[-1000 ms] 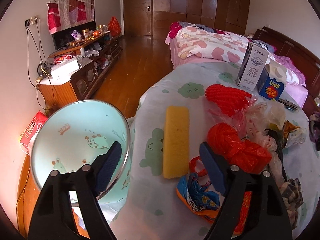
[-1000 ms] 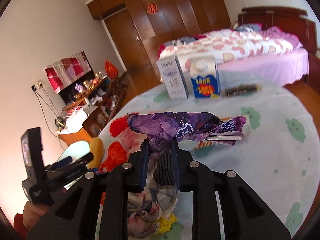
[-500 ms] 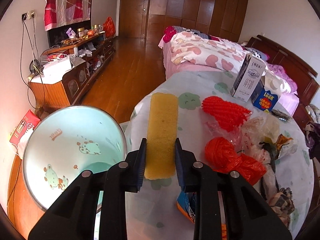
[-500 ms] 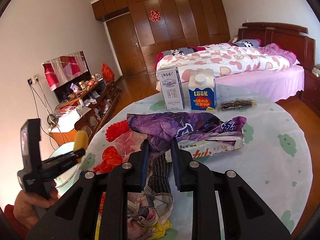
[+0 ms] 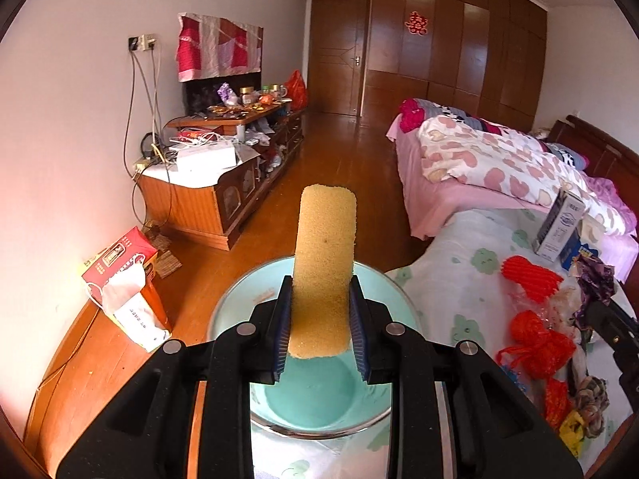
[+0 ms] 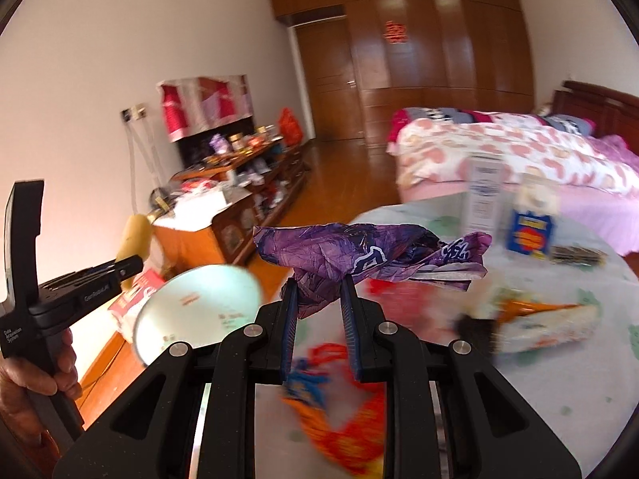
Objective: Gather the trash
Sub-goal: 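Carry both items over the light-blue bin and open both tools to drop them, then return the right tool to the table and grasp the plaid cloth, then grasp the yellow plastic bag with the left tool while the right tool holds the plaid cloth, then carry the yellow bag and plaid cloth over the bin and open both tools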
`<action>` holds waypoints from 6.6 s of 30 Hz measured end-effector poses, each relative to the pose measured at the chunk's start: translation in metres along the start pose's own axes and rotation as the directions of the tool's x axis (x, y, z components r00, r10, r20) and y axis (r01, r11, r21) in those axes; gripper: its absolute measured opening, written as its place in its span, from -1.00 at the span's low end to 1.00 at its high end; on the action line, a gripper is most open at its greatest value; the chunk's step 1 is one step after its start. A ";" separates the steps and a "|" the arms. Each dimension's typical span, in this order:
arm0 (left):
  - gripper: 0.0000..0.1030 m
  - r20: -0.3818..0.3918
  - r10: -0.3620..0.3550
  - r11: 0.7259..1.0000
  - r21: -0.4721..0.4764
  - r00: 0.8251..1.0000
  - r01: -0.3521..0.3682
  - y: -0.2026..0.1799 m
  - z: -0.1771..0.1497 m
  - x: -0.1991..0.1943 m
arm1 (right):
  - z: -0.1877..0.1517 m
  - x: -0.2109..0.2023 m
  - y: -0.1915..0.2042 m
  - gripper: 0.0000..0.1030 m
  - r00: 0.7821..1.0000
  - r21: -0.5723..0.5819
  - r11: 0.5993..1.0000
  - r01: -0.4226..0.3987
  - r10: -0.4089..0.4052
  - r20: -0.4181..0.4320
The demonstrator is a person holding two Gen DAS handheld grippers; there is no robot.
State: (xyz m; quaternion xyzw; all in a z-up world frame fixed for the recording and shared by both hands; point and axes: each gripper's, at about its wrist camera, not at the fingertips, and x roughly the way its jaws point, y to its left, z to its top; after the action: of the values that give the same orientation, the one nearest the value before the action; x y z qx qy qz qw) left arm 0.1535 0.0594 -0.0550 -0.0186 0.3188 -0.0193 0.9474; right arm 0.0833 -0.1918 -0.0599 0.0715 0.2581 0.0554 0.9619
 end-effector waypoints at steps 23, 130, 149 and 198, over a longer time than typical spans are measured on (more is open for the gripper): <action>-0.06 -0.159 0.057 0.992 -0.101 0.986 -0.074 0.074 -0.027 0.055 | -0.038 0.123 0.118 -0.09 0.933 -0.140 0.958 -0.251 0.200 -0.299; -0.22 0.002 -0.186 0.967 0.175 0.983 0.183 -0.106 -0.048 -0.072 | -0.024 -0.096 -0.071 -0.52 0.982 0.126 0.975 0.183 -0.186 0.011; -0.22 0.009 -0.047 0.997 0.065 0.999 0.047 -0.038 -0.032 -0.044 | -0.004 -0.033 0.021 -0.52 0.999 0.011 0.999 0.049 -0.049 -0.021; -0.20 -0.168 0.142 0.985 -0.072 0.975 -0.156 0.056 -0.047 0.056 | -0.030 0.141 0.120 -0.24 0.947 -0.051 0.991 -0.124 0.103 -0.304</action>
State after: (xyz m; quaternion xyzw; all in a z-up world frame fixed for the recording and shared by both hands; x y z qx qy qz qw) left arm 0.1707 0.1116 -0.1289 -0.0335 0.3961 0.0638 0.9154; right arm 0.1812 -0.0508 -0.1343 0.0435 0.3946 0.1299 0.9086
